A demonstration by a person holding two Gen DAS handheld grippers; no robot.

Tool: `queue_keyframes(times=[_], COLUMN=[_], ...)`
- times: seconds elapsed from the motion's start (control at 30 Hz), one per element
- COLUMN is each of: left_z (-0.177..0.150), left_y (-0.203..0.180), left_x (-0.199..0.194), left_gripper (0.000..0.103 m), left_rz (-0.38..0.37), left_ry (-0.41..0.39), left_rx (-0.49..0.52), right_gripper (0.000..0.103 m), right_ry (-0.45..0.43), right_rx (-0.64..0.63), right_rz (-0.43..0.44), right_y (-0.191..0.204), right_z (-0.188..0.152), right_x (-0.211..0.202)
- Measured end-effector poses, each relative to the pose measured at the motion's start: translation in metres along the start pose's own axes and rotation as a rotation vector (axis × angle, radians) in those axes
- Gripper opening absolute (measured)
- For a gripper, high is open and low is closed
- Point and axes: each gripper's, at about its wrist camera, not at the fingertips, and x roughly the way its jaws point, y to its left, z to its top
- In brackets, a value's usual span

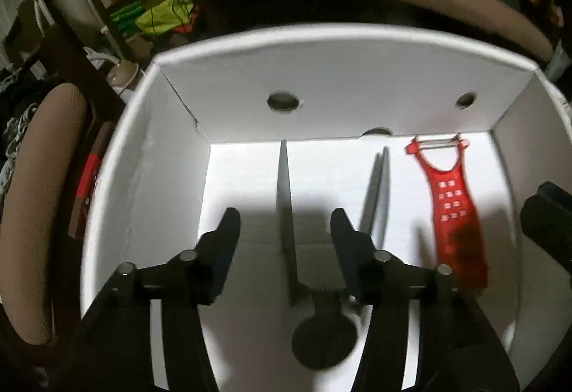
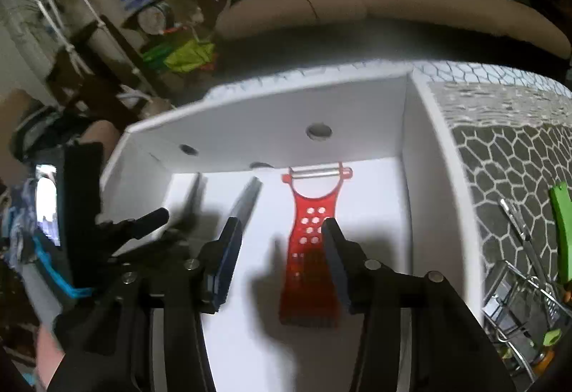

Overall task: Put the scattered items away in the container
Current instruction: 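Open the left tool over the box while the right tool releases the grater, then move both tools back toward the remaining tools on the table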

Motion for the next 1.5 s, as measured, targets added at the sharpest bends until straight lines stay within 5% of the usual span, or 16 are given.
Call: queue_keyframes(times=[0.1, 0.3, 0.4, 0.5, 0.63, 0.8, 1.0, 1.5], left_z=[-0.003, -0.021, -0.041, -0.059, -0.088, -0.124, -0.162, -0.228], left_y=[0.005, 0.031, 0.03, 0.021, -0.006, -0.035, -0.061, -0.145], left_x=[-0.025, -0.11, -0.152, -0.182, -0.211, -0.239, -0.27, -0.32], left_gripper=[0.07, 0.083, 0.087, 0.103, 0.103, 0.103, 0.103, 0.103], left_rz=[-0.012, -0.112, -0.148, -0.167, -0.164, -0.161, -0.151, -0.218], left_ry=[-0.029, -0.173, -0.222, -0.249, -0.239, -0.227, -0.237, -0.249], left_rx=[-0.014, -0.105, -0.097, -0.07, -0.033, -0.038, -0.023, 0.028], right_gripper=[0.06, 0.081, 0.081, 0.082, 0.085, 0.103, 0.103, 0.103], right_ry=[-0.025, -0.088, -0.112, -0.106, -0.099, -0.097, -0.13, -0.194], right_rx=[0.001, -0.094, -0.147, -0.155, -0.133, -0.109, -0.13, -0.086], right_rz=[0.031, 0.029, -0.009, -0.016, -0.019, -0.037, -0.117, -0.141], right_y=[0.0, -0.005, -0.011, -0.027, -0.047, -0.07, -0.079, -0.124], right_z=[0.004, -0.004, -0.017, -0.034, -0.055, -0.086, -0.121, -0.182], right_x=[-0.026, -0.099, -0.132, -0.163, -0.193, -0.228, -0.272, -0.341])
